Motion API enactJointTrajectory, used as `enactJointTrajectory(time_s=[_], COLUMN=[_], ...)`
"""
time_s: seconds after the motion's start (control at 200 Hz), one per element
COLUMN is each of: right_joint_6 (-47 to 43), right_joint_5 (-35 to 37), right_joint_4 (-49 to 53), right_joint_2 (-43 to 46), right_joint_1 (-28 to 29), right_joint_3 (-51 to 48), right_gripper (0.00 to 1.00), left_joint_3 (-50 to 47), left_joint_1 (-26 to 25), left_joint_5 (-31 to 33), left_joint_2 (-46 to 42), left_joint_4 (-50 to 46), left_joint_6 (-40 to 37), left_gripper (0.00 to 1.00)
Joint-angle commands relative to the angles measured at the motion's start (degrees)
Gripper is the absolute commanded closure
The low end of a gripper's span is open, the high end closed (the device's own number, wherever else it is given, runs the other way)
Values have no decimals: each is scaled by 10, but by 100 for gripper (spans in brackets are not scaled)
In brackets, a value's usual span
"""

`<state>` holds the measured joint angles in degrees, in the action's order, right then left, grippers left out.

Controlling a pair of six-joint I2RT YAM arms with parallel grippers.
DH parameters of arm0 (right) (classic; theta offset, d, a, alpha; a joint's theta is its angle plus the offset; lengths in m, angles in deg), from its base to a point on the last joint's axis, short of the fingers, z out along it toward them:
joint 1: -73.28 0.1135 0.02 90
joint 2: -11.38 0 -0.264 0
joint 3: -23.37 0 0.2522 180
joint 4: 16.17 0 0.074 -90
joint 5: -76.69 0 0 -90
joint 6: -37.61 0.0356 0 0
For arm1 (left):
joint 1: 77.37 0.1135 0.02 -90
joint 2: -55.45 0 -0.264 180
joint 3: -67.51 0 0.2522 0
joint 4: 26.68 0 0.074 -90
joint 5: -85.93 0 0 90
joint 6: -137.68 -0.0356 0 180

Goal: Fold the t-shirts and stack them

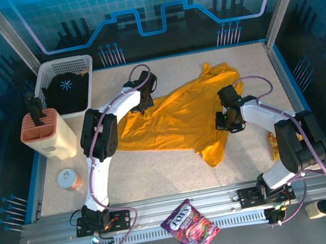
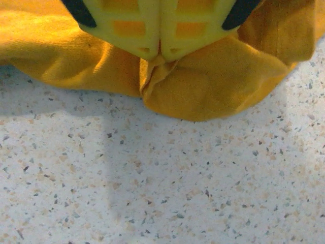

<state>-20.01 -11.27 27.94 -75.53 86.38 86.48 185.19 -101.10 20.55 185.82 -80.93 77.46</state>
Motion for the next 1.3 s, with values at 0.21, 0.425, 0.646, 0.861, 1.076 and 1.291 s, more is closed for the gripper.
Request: enactJointTrajectory(time_s=[0.21,0.425,0.646,0.861,1.076,1.291], right_joint_6=[-3,0,0,2,7,19], right_joint_5=[-8,-12,-11,-9,-21,-27], right_joint_4=[3,0,4,3,1,11], right_joint_2=[-2,-3,11,14,6,13], right_joint_1=[6,8,10,11,16,56], right_joint_3=[-7,-7,-21,-33,-20,-4], right_gripper=[92,93,93,91,91,82], left_joint_3=[-18,59,186,274,191,36], left_joint_1=[7,49,122,140,136,121], left_joint_5=[20,31,67,55,24,15], left_joint_2=[-63,-74,-24,36,-5,-121], left_joint_4=[16,12,26,38,34,2], left_joint_6=[1,-13,-3,-32,-17,-9], left_gripper=[100,100,100,23,3,6])
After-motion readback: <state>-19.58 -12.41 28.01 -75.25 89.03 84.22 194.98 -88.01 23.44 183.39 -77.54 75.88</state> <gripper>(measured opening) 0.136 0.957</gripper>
